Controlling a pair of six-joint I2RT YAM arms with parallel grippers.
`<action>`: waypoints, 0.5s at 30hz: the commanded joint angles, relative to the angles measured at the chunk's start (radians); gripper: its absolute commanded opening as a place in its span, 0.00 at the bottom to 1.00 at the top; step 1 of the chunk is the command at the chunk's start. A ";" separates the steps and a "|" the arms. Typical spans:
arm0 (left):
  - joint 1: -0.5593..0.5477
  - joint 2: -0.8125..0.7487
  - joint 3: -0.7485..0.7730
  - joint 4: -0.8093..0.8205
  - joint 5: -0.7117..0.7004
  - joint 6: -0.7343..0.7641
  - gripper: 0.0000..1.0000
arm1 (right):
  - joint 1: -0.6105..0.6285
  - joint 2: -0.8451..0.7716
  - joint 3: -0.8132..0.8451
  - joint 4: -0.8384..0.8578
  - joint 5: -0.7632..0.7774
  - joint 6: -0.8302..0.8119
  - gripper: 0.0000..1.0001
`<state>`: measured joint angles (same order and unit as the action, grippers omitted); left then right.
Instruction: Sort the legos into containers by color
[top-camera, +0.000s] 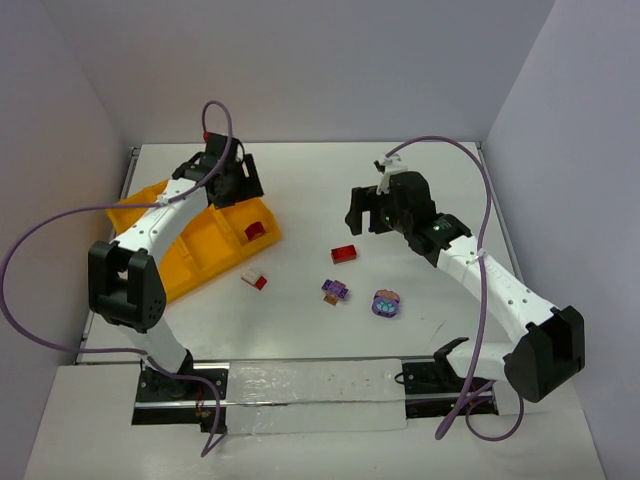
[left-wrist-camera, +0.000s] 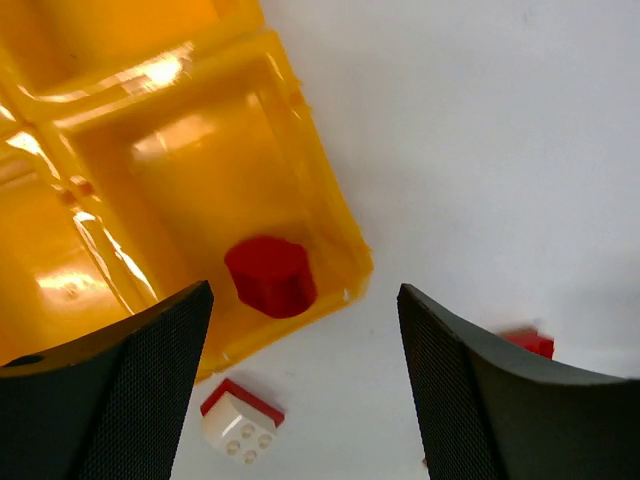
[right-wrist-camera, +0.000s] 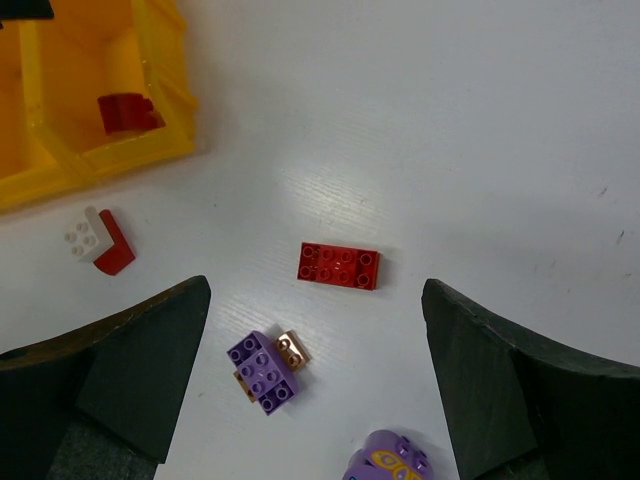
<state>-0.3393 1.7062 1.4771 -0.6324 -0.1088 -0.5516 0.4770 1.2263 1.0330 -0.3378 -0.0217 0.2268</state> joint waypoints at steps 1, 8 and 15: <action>-0.112 -0.115 -0.053 0.018 0.081 0.135 0.82 | -0.004 -0.014 -0.019 0.001 -0.011 -0.006 0.94; -0.273 -0.038 -0.057 0.036 0.197 0.242 0.81 | -0.028 -0.083 -0.045 -0.010 0.144 0.070 0.94; -0.405 0.068 0.004 0.128 0.212 0.380 0.81 | -0.243 -0.187 -0.105 -0.088 0.096 0.206 0.94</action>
<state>-0.6964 1.7254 1.4249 -0.6047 0.0730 -0.2851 0.3618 1.1450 0.9803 -0.3977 0.0663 0.3299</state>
